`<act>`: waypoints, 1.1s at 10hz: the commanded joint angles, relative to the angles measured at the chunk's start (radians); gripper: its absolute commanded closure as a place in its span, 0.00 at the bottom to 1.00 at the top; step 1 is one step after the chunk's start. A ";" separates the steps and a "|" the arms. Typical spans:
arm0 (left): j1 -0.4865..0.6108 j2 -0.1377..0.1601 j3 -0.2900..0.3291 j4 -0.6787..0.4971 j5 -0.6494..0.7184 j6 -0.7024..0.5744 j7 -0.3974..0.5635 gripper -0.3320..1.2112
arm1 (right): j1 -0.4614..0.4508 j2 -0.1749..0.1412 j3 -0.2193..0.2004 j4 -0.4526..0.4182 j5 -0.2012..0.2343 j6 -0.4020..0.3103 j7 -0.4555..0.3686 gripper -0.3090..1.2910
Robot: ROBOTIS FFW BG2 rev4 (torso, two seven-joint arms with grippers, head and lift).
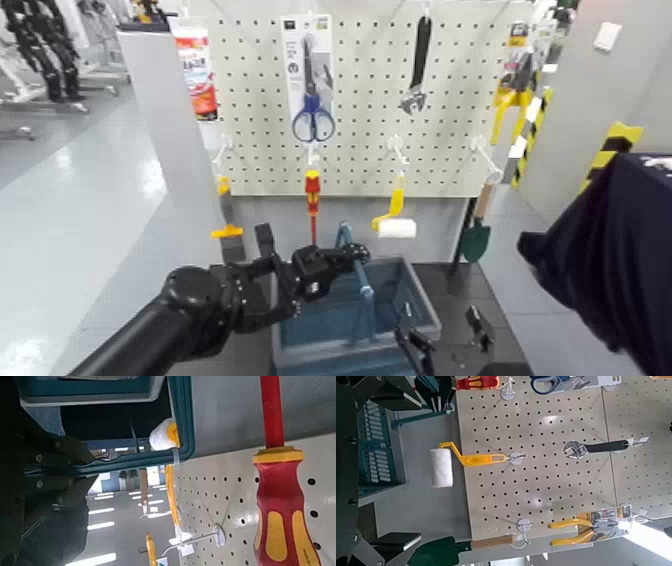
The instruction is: Grasp the handle of the crate.
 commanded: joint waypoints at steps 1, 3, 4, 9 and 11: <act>0.009 -0.001 0.002 -0.001 0.000 0.000 0.003 0.99 | 0.002 -0.001 -0.002 -0.001 0.000 -0.001 -0.002 0.28; 0.021 -0.003 0.005 -0.017 0.000 0.003 0.001 0.99 | 0.004 -0.002 -0.003 -0.001 0.000 -0.001 -0.002 0.28; 0.029 0.000 0.008 -0.027 0.000 0.009 0.001 0.99 | 0.004 -0.001 -0.005 -0.001 0.000 -0.001 -0.003 0.28; 0.109 0.025 0.041 -0.172 -0.002 0.052 0.001 0.99 | 0.011 0.001 -0.011 -0.004 0.003 0.006 -0.011 0.28; 0.168 0.040 0.086 -0.297 -0.002 0.078 0.026 0.99 | 0.015 0.001 -0.014 -0.004 0.003 0.011 -0.011 0.28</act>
